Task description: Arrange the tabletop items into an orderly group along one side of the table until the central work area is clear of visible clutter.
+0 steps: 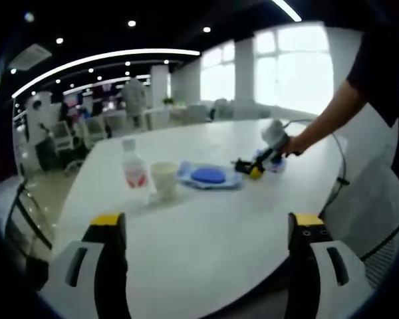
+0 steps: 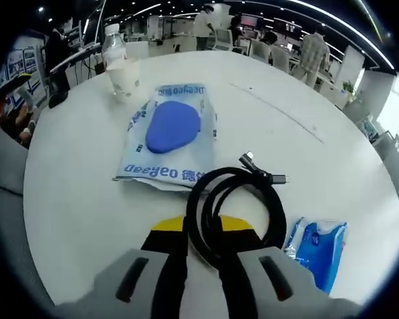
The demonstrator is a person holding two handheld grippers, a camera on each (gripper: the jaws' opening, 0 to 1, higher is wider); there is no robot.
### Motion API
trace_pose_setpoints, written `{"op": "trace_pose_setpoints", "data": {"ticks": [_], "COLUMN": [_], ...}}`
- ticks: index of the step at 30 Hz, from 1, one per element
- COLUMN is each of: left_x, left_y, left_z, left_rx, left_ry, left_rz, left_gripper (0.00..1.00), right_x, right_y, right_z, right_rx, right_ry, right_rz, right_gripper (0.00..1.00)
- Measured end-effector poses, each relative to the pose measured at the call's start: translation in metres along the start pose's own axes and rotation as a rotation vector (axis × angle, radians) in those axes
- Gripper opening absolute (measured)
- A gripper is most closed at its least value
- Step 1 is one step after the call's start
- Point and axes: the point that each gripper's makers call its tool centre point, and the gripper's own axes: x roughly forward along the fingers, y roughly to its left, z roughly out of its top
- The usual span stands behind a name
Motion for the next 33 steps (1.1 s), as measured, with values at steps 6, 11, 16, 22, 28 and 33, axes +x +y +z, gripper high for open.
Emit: {"op": "trace_pose_setpoints", "data": {"ticks": [6,11,16,22,28,33], "left_x": [0.000,0.000,0.000,0.000,0.001,0.000], "left_y": [0.000,-0.001,-0.002,-0.001,-0.002,-0.003], "left_z": [0.000,-0.001,-0.001,-0.002,-0.002,-0.002], "left_rx": [0.000,-0.001,0.003,0.004,0.005,0.006], "left_ry": [0.002,0.007,0.009,0.011,0.010,0.010], "left_rz": [-0.002,-0.007,-0.007,-0.007,-0.012,-0.014], "left_gripper": [0.97,0.96,0.96,0.95,0.95,0.95], "right_x": [-0.004,-0.007,-0.013,-0.022,-0.035,-0.045], "right_y": [-0.001,-0.001,-0.002,-0.001,0.006,0.014], "right_z": [0.001,0.002,0.005,0.006,0.006,0.003], "right_rx": [-0.026,-0.032,-0.038,-0.048,-0.064,-0.071], "right_ry": [-0.009,-0.014,-0.028,-0.046,-0.070,-0.086], "right_rz": [-0.022,-0.029,-0.037,-0.044,-0.046,-0.043], "right_gripper": [0.08,0.06,0.05,0.05,0.04,0.04]}}
